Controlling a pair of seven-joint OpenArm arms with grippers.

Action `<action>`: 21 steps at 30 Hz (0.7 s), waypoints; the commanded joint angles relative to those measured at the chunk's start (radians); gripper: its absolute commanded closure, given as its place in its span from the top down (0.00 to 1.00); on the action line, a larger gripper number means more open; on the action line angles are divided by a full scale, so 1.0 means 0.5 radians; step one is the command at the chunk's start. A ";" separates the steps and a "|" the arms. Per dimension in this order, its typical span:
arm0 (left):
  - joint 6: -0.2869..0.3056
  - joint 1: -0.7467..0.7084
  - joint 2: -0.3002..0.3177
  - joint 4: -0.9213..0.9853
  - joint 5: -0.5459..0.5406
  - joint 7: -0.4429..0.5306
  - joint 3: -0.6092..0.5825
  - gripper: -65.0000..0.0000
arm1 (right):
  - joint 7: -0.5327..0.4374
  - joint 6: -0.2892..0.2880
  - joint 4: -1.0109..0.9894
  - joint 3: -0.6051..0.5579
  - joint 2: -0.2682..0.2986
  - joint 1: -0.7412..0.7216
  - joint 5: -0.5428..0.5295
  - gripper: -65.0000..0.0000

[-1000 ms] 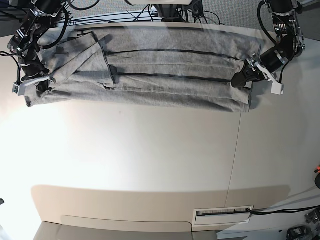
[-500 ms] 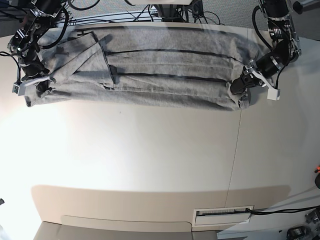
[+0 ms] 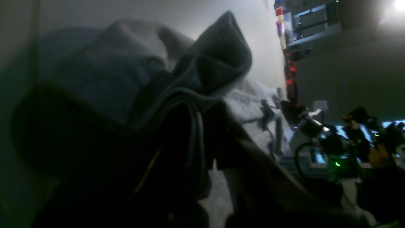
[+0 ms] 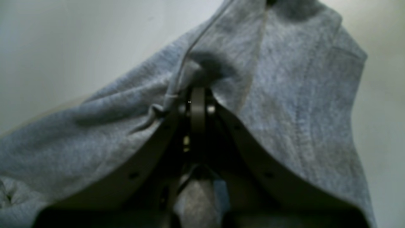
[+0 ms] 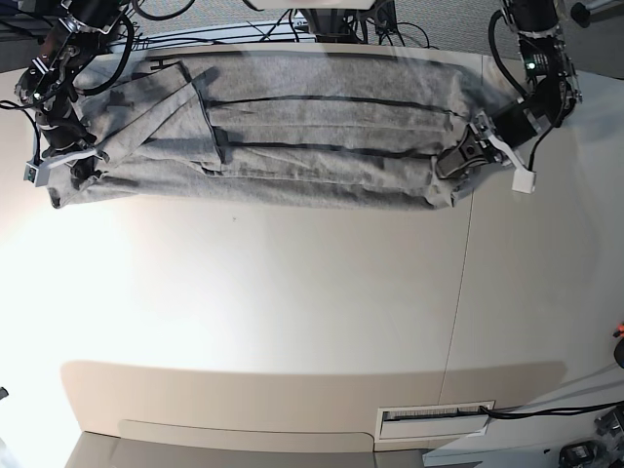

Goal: Fold the T-shirt properly
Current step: 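Grasp the side edge of the shirt with the left gripper, then fold the grasped side edge with the left gripper toward the right gripper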

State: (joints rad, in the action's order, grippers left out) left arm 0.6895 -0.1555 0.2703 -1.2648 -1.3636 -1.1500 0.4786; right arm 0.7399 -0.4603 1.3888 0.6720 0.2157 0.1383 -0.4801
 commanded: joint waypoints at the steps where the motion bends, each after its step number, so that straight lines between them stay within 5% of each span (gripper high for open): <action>1: 0.017 0.011 -0.005 -0.064 -0.097 -0.001 0.003 0.00 | 0.015 -0.008 0.021 0.008 0.027 -0.011 -0.003 0.00; 11: 0.017 -0.040 -0.143 -0.564 0.105 0.013 -0.065 0.00 | 0.022 -0.008 0.021 0.008 0.028 -0.011 -0.003 0.00; 21: -0.003 -0.019 -0.316 -0.660 0.563 0.312 -0.691 0.00 | 0.021 -0.007 0.021 0.008 0.027 -0.011 -0.003 0.00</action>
State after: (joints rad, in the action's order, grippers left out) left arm 0.6777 -0.1795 0.1127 -1.5764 -1.0512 -1.0153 0.1284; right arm 0.7437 -0.4606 1.3891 0.6720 0.2157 0.1383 -0.4805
